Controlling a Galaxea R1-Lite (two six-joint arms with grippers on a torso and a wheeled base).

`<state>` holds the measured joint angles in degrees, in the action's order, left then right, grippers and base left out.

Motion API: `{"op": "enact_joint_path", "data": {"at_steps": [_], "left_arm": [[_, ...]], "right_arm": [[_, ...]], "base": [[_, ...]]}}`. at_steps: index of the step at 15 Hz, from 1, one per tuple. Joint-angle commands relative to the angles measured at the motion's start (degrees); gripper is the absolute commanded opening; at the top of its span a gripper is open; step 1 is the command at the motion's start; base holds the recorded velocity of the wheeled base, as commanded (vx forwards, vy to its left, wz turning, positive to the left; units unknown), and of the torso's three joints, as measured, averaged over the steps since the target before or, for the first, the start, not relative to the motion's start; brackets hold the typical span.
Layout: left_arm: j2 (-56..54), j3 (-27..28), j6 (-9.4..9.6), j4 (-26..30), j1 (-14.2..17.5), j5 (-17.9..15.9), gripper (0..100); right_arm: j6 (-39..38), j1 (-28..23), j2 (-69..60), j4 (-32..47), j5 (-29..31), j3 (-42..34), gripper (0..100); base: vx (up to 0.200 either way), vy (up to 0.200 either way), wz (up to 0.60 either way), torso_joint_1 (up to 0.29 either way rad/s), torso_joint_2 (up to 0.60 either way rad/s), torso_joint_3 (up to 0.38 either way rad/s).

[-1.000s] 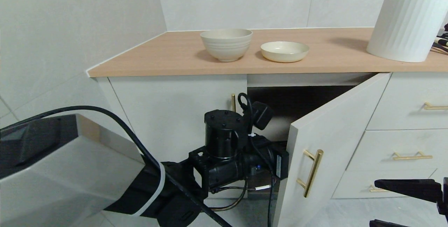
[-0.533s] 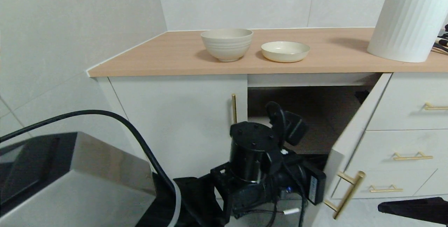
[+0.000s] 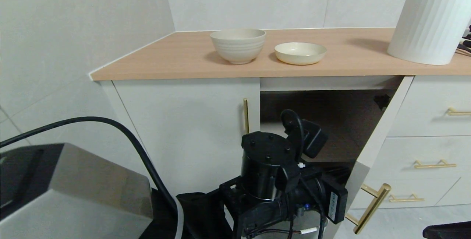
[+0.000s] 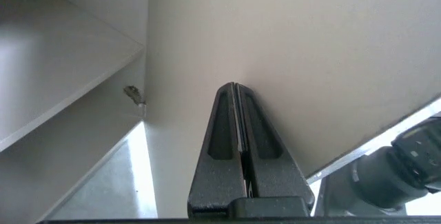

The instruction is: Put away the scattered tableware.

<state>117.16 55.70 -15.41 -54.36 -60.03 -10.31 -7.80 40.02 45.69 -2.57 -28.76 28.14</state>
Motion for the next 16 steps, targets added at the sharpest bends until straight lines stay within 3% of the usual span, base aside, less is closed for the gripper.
{"op": "enact_joint_path", "data": {"at_steps": [1, 7, 12, 16], "left_arm": [[1.58, -0.06, 0.12, 0.66, 1.14, 1.52, 0], [3.69, -1.82, 0.29, 1.36, 6.50, 1.79, 0], [4.92, 0.29, 0.29, 1.36, 7.12, 1.79, 0], [4.56, 0.73, 0.20, 1.45, 7.12, 1.88, 0]], "right_arm": [[0.07, -0.03, 0.72, 0.11, 0.19, 0.16, 100], [-0.02, -3.63, 4.06, -0.42, 0.63, -0.10, 100], [-0.02, -3.63, 4.06, -0.42, 0.63, -0.10, 100], [-0.02, -3.63, 3.97, -0.42, 0.63, -0.19, 100]], "base": [[0.000, 0.000, 0.00, 0.000, 0.00, 0.000], [0.000, 0.000, 0.00, 0.000, 0.00, 0.000], [0.000, 0.000, 0.00, 0.000, 0.00, 0.000], [-0.200, 0.000, 0.00, 0.005, 0.01, 0.000]]}}
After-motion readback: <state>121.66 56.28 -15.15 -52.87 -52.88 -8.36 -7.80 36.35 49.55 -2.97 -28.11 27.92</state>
